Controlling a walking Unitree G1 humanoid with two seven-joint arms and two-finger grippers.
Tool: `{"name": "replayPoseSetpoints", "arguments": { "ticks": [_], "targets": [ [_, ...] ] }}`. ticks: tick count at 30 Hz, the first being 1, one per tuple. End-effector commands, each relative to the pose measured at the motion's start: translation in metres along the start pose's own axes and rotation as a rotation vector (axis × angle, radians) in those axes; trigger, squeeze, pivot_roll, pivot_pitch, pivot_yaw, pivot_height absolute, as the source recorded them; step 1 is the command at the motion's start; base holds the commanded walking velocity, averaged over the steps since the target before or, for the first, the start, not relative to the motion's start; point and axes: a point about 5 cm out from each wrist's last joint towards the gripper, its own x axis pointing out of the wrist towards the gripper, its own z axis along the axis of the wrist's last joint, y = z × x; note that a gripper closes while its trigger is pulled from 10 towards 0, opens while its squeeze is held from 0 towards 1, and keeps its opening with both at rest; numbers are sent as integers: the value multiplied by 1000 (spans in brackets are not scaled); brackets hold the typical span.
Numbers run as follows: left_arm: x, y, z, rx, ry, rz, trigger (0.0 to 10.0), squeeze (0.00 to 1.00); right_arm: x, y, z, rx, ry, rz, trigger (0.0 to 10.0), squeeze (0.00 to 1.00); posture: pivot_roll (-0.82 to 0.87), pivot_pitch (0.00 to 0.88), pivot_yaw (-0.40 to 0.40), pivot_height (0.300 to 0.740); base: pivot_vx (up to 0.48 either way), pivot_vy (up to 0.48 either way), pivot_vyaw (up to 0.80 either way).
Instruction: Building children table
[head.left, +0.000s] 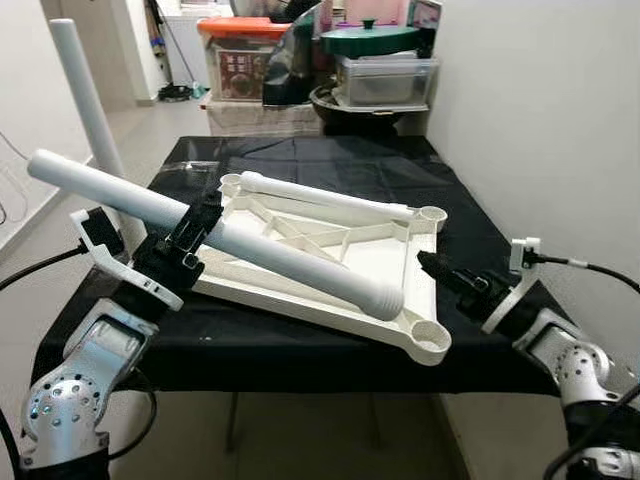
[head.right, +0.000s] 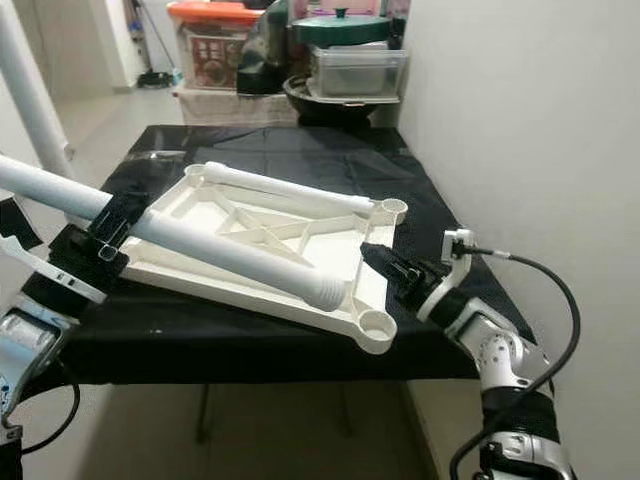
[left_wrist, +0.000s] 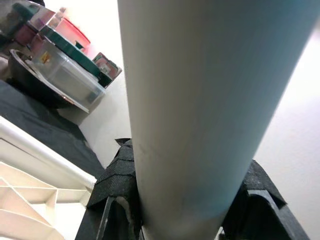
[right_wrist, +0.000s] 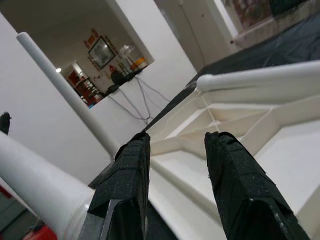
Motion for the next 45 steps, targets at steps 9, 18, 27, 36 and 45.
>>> {"name": "replayPoseSetpoints", "arguments": {
  "ticks": [9,18,27,36,45],
  "targets": [
    [8,-7,-9,66,111,-61,10000,0,30,21,1,-97,-1,91,10000,0,76,0,-38,740,0,0,0],
    [21,-11,-20,133,202,-89,10000,0,47,32,3,-142,-10,101,10000,0,73,0,-38,740,0,0,0],
    [38,-13,-17,251,236,-143,0,0,48,63,1,-212,70,306,10000,0,68,0,-33,740,0,0,0],
    [73,-29,-8,439,253,-236,10000,0,69,58,1,-405,108,134,10000,0,59,0,-29,740,0,0,-83],
    [88,-40,-7,437,219,-301,10000,0,69,65,-2,-401,104,176,10000,0,60,0,-31,740,0,0,-750]
  ]
}}
